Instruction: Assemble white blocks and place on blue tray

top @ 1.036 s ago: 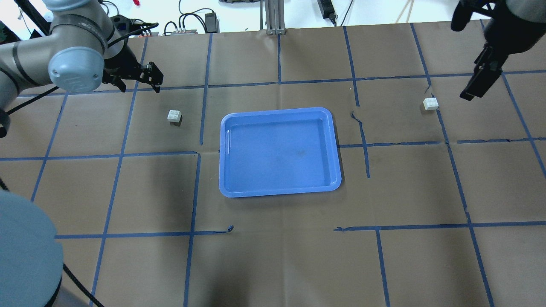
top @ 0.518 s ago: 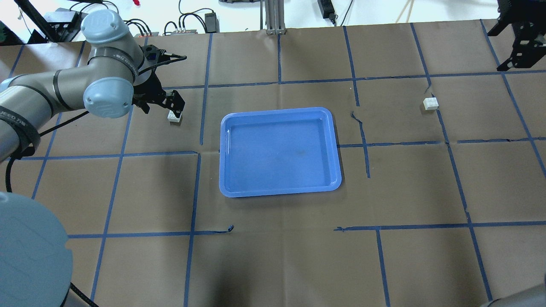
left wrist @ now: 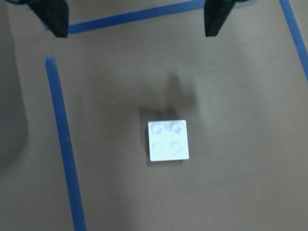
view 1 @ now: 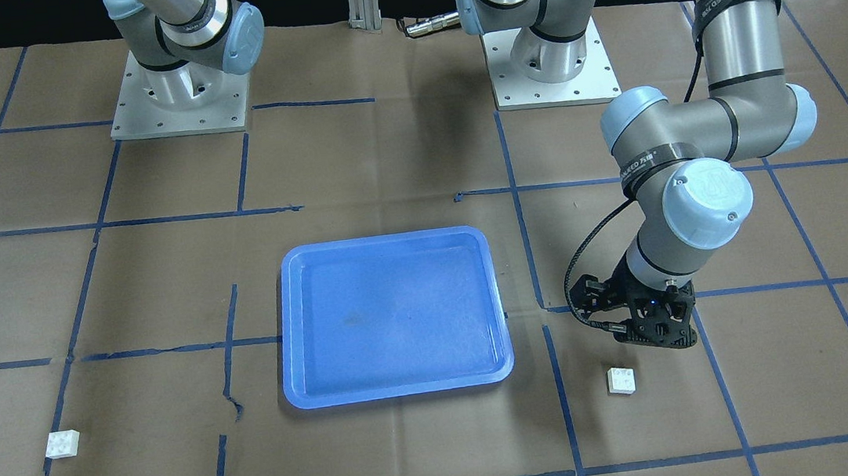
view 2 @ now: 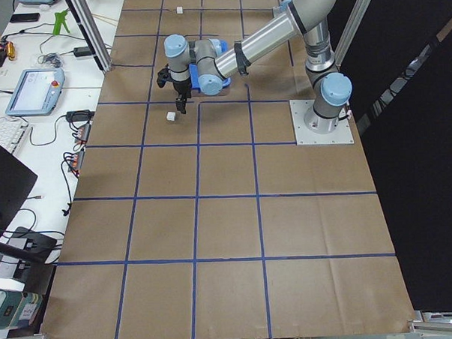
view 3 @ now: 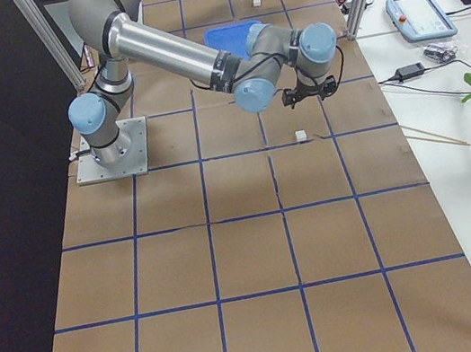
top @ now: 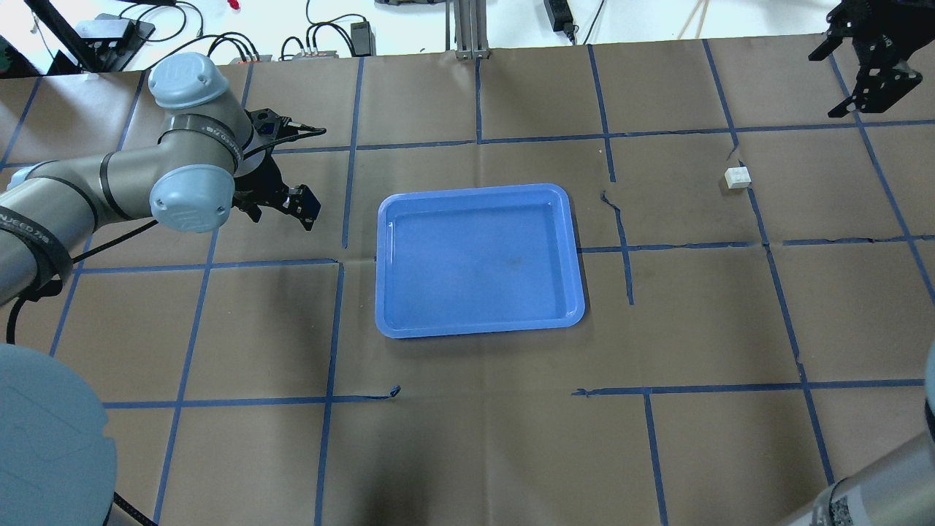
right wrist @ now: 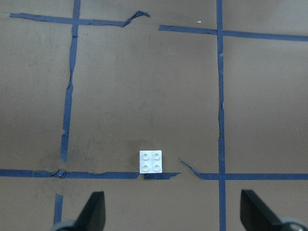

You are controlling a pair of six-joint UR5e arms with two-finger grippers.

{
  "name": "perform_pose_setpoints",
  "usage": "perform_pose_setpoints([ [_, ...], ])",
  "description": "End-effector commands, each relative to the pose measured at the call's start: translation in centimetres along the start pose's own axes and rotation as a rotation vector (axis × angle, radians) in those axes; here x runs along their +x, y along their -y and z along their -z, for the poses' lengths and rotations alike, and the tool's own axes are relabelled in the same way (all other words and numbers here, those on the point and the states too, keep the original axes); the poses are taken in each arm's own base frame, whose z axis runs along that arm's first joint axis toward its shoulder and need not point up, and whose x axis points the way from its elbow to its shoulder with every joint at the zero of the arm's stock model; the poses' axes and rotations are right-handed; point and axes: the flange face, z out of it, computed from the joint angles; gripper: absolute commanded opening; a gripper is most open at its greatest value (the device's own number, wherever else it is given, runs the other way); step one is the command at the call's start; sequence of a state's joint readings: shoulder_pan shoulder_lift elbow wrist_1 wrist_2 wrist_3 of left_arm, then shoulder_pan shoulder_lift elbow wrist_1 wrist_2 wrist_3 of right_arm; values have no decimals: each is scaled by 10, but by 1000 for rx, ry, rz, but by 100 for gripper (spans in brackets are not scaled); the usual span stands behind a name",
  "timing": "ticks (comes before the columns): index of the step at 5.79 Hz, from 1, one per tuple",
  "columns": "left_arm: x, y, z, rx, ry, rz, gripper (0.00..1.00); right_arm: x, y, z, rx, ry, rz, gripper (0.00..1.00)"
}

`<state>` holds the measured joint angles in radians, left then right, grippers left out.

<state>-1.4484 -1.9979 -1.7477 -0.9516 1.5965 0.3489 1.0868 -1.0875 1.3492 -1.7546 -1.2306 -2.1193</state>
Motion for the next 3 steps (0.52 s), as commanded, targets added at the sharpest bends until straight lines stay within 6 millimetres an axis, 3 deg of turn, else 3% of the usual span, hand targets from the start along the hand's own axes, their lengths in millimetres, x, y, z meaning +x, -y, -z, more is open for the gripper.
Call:
perform_pose_setpoints([
  [1,-6,21,-28,-21,-7,4,99,3,-48,-74,127,44,22,100],
  [3,-14,36,-31,-11,8,-2,99,3,-69,-133,211,80,84,100],
])
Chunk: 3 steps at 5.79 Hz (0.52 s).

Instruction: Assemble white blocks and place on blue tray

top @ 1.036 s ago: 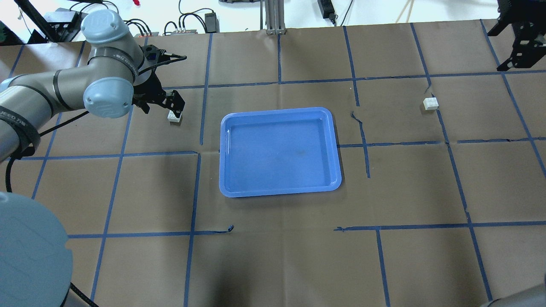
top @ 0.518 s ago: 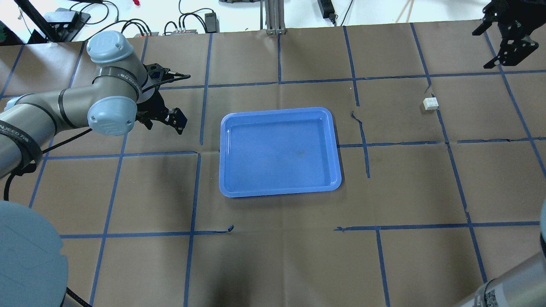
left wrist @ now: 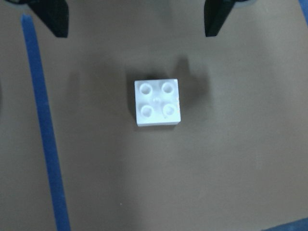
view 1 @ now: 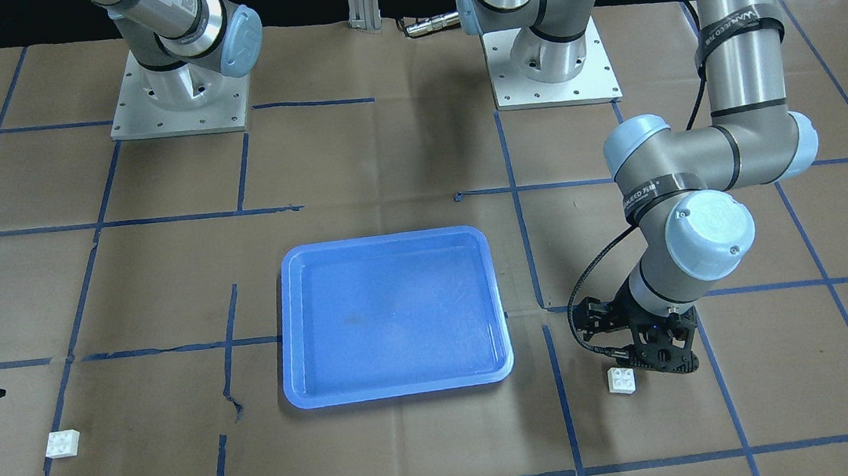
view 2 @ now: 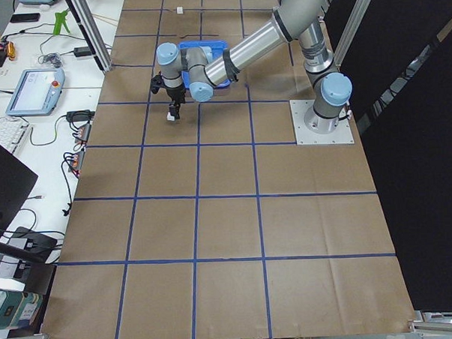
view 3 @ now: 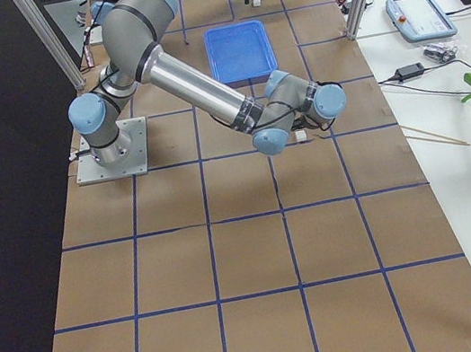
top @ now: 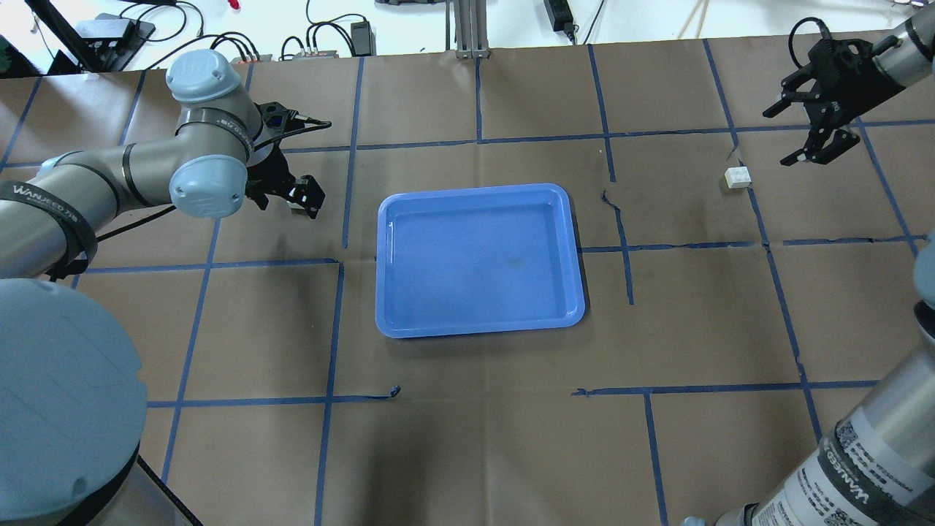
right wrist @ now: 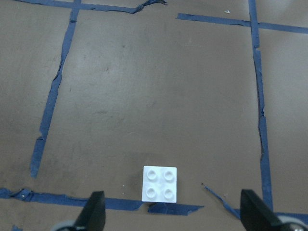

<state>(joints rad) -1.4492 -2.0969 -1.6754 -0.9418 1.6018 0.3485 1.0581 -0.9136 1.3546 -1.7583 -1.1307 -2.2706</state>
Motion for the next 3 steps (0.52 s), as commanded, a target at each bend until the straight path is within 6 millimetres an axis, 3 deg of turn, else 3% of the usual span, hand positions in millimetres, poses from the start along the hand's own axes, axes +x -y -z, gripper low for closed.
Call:
perform_pose_setpoints([
  [1,-9,21,5,25,17,4,99,2,-22,-40,63,12,46,100],
  [2,-11,28,-10,13,6,6,99,1,-28,-51,75,23,46,100],
  [3,-11,30,-12,16,7,4,99,0,-31,-57,82,30,43,100],
])
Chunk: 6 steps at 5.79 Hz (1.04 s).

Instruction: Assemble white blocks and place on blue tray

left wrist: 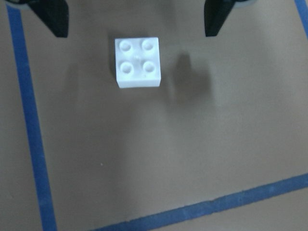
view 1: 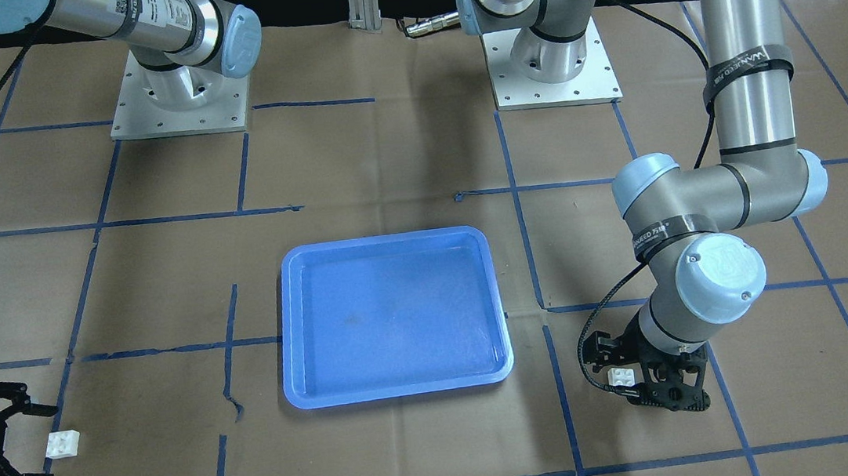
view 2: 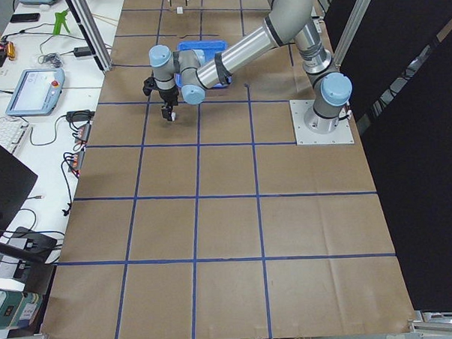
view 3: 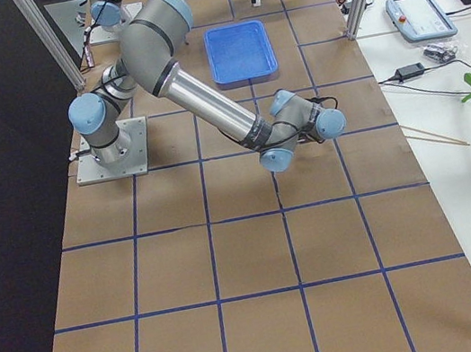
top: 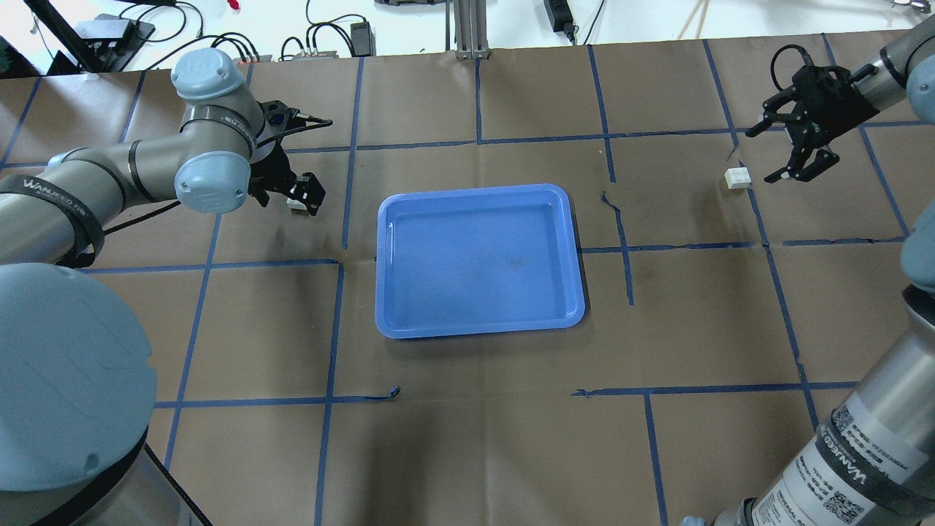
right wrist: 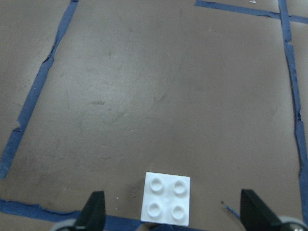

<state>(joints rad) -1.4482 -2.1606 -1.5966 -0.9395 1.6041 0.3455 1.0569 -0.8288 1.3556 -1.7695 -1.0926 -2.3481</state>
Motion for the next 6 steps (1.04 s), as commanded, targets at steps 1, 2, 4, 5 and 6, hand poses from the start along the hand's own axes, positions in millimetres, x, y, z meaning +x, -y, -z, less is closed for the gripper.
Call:
perform_pose_setpoints([
  [1,-2,6,-14,-10,-5,-3,93,-2,-6,-6,7,7,-5,100],
  [2,-1,6,-18,0,-3,-6,65,-3,-9,-5,5,6,-18,95],
  [4,-1,7,-24,-6,-7,-14,7,-3,-9,-3,3,3,-19,63],
  [5,-2,8,-9,17,2,-16,0,-3,-9,-2,2,2,-17,55],
  [6,1,6,11,36,8,-3,0,-3,-8,0,0,0,-17,46],
])
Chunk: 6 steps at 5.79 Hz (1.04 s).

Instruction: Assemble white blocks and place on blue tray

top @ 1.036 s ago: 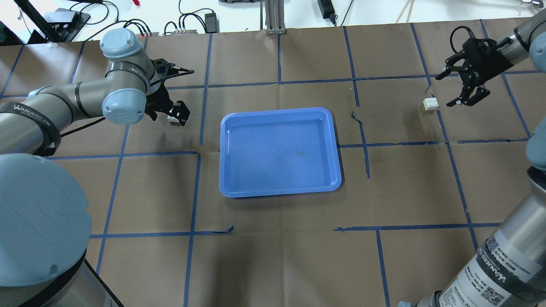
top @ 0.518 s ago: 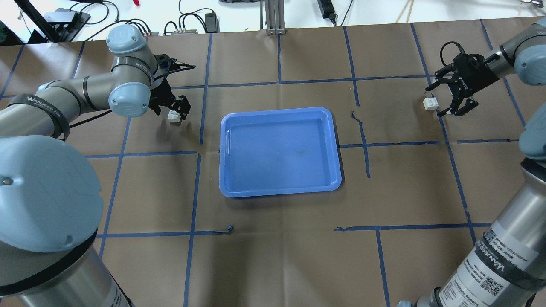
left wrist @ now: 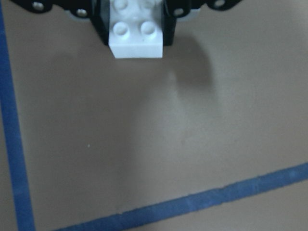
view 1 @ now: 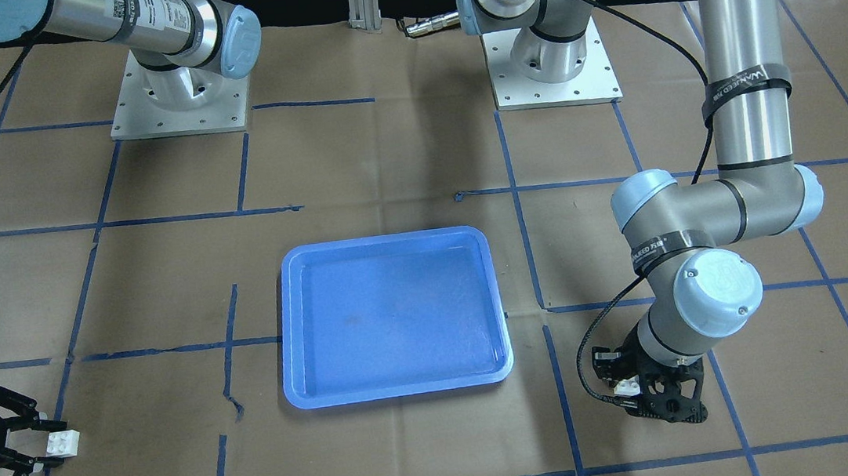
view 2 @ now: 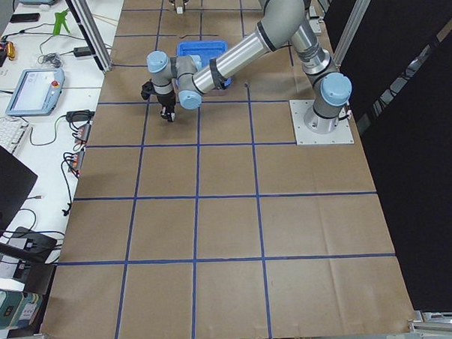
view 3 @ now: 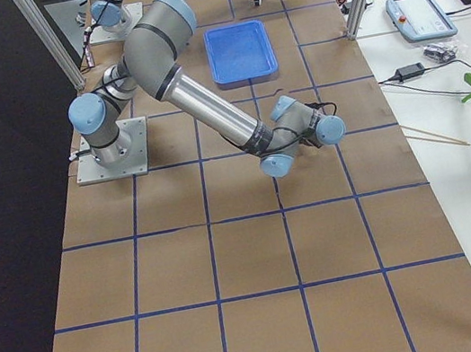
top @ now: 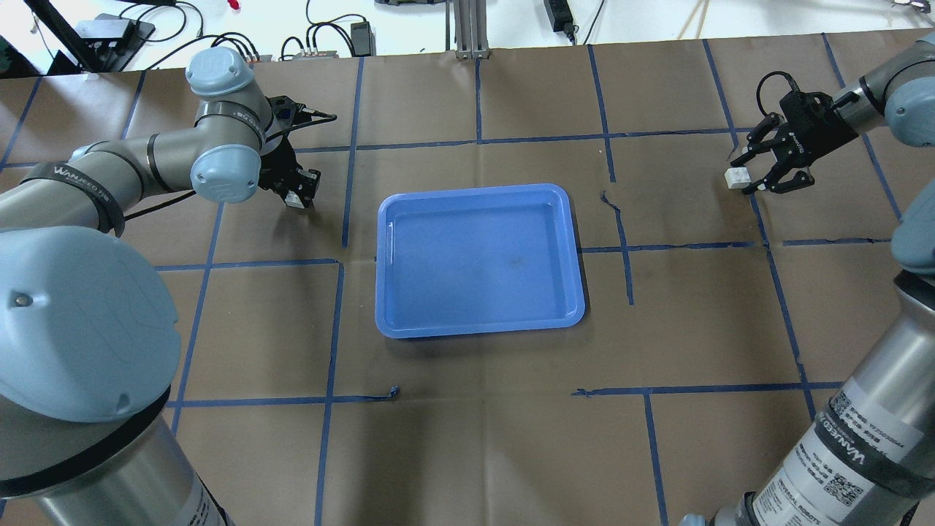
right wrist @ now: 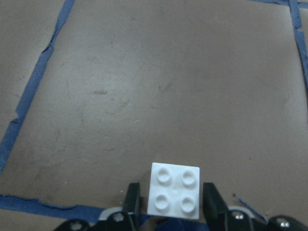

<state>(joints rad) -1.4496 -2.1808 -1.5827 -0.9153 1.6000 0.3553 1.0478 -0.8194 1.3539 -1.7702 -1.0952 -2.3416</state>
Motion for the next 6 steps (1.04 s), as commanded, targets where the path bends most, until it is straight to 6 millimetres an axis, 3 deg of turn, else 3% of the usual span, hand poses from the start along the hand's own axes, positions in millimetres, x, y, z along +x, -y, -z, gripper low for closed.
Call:
perform_pose_setpoints([
  [1,24,-2,32,18,3,29,0,2,4,5,-5,-4,4,37],
  [2,90,0,48,29,-1,89,0,2,4,9,-7,-9,5,33],
  [3,136,1,58,55,-7,170,0,3,6,13,-10,-12,7,31],
  [4,210,-7,61,57,-5,108,0,3,15,25,-21,-22,13,31],
  [5,269,-24,70,64,-25,182,0,2,31,44,-36,-32,21,31],
  [6,299,-35,63,46,-26,191,0,-7,51,54,12,10,-9,31],
])
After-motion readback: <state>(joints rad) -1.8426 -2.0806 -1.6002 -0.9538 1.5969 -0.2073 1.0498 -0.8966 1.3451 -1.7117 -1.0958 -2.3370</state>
